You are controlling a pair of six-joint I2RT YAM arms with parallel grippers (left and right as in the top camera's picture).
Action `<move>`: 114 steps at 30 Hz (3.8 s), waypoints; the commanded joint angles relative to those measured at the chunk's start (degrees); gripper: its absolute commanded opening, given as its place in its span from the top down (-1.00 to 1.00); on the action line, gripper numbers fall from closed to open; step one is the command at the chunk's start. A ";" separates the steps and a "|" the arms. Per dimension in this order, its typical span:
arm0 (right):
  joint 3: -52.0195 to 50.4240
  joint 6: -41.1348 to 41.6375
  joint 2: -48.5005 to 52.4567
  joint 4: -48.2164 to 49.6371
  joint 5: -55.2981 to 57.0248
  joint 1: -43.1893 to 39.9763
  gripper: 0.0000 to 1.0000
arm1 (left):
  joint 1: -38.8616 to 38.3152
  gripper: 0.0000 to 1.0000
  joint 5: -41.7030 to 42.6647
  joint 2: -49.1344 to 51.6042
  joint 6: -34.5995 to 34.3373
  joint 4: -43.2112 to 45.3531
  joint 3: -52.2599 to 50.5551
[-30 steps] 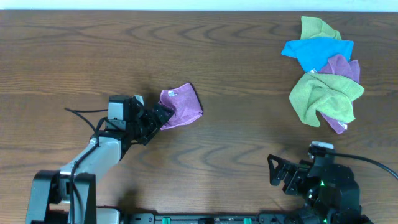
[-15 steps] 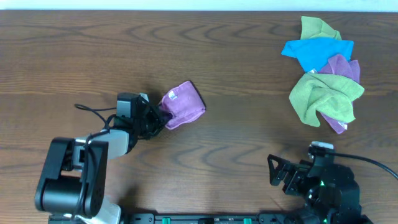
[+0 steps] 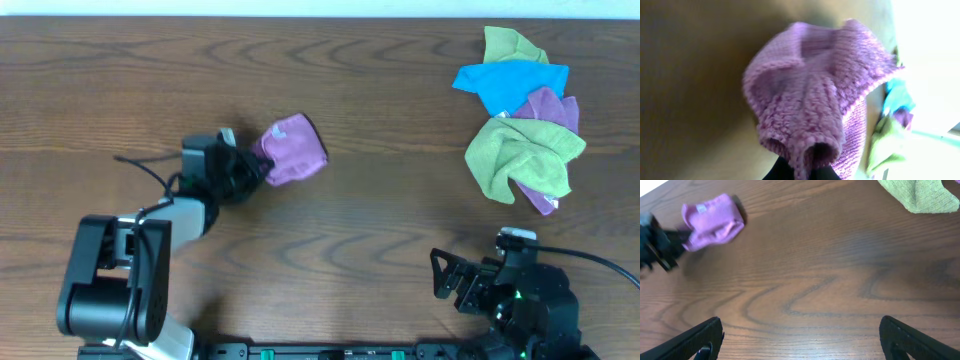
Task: Fold the cloth
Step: 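Grasp the folded purple cloth with the left gripper and lift it, then carry the purple cloth to the far left table edge with the left gripper, then release the cloth and retract the left gripper toward rest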
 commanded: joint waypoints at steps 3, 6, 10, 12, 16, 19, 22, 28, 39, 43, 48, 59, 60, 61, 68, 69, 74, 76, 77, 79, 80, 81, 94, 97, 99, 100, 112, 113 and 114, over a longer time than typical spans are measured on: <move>-0.31 0.66 -0.28 -0.13 0.13 -0.31 -0.99 | 2.27 0.88 -9.70 -2.14 -1.05 -7.93 13.57; -0.31 0.66 -0.28 -0.13 0.13 -0.31 -0.98 | 2.99 0.88 -15.63 -1.81 -0.98 -13.25 19.63; -0.31 0.66 -0.28 -0.15 0.13 -0.31 -0.98 | 4.20 0.89 -22.97 -0.46 -0.44 -17.33 26.27; -0.31 0.66 -0.28 -0.15 0.13 -0.31 -0.98 | 4.92 0.88 -25.42 0.72 -0.46 -17.31 28.11; -0.31 0.66 -0.28 -0.13 0.13 -0.31 -0.99 | 7.17 0.88 -26.75 5.46 -0.46 -17.29 32.44; -0.31 0.66 -0.28 -0.15 0.13 -0.31 -0.99 | 8.70 0.88 -26.77 9.70 -0.48 -16.61 35.71; -0.31 0.66 -0.28 -0.13 0.13 -0.31 -0.99 | 9.55 0.88 -27.36 13.51 -0.52 -14.67 38.38; -0.31 0.66 -0.28 -0.15 0.13 -0.31 -0.98 | 10.62 0.88 -28.55 22.43 -3.54 -11.61 44.92; -0.31 0.66 -0.28 -0.13 0.13 -0.31 -0.99 | 10.60 0.88 -31.89 29.92 -7.06 -13.42 48.72; -0.31 0.66 -0.28 -0.15 0.13 -0.31 -0.99 | 10.47 0.88 -32.41 30.03 -7.06 -15.54 48.72; -0.31 0.66 -0.28 -0.13 0.13 -0.31 -0.98 | 10.49 0.88 -32.54 30.05 -7.06 -19.87 48.70; -0.31 0.66 -0.28 -0.15 0.13 -0.31 -0.98 | 10.51 0.14 -28.72 30.03 -5.62 -23.50 48.72; -0.31 0.66 -0.28 -0.13 0.13 -0.31 -0.98 | 10.51 0.12 -28.35 29.94 -5.29 -23.76 48.72; -0.31 0.66 -0.28 -0.13 0.13 -0.31 -0.99 | 10.54 0.10 -28.17 29.83 -5.07 -24.28 48.72; -0.31 0.66 -0.28 -0.13 0.13 -0.31 -0.99 | 10.60 -0.11 -28.26 26.97 0.83 -29.49 48.72; -0.31 0.66 -0.28 -0.13 0.13 -0.31 -0.99 | 10.60 -0.15 -28.24 26.34 2.14 -30.36 48.72; -0.31 0.66 -0.28 -0.15 0.13 -0.31 -0.98 | 10.60 -0.94 -28.81 22.38 5.66 -35.67 48.72; -0.31 0.66 -0.28 -0.15 0.13 -0.31 -0.99 | 10.60 -0.91 -28.87 21.05 6.45 -36.74 48.72; -0.31 0.66 -0.28 -0.13 0.13 -0.31 -0.98 | 10.60 -0.91 -28.89 20.48 7.15 -37.07 48.72; -0.31 0.66 -0.28 -0.15 0.13 -0.31 -0.98 | 10.60 -0.91 -29.38 19.21 7.82 -37.99 48.72; -0.31 0.66 -0.28 -0.15 0.13 -0.31 -0.98 | 10.60 -0.90 -29.81 18.73 8.07 -38.53 48.72; -0.31 0.66 -0.28 -0.13 0.13 -0.31 -0.98 | 10.60 -0.91 -30.25 17.99 8.26 -39.39 48.72; -0.31 0.66 -0.28 -0.13 0.13 -0.31 -0.98 | 8.48 -0.91 -24.90 6.60 26.14 -58.25 48.72; -0.31 0.66 -0.28 -0.15 0.13 -0.31 -0.99 | 7.39 -0.90 -23.17 3.02 31.08 -63.41 48.72; -0.31 0.66 -0.28 -0.13 0.13 -0.31 -0.99 | 6.95 -0.90 -23.28 0.66 31.61 -66.73 48.72; -0.31 0.66 -0.28 -0.13 0.13 -0.31 -0.98 | 6.93 -0.90 -23.23 -0.28 31.58 -68.00 48.72; -0.31 0.66 -0.28 -0.13 0.13 -0.31 -0.99 | 7.08 -0.91 -25.24 -12.96 38.88 -88.61 48.70; -0.31 0.66 -0.28 -0.15 0.13 -0.31 -0.99 | 7.04 -0.91 -25.38 -15.15 40.17 -91.82 48.68; -0.31 0.66 -0.28 -0.13 0.13 -0.31 -0.99 | 6.99 -0.90 -25.40 -16.90 41.03 -93.66 48.50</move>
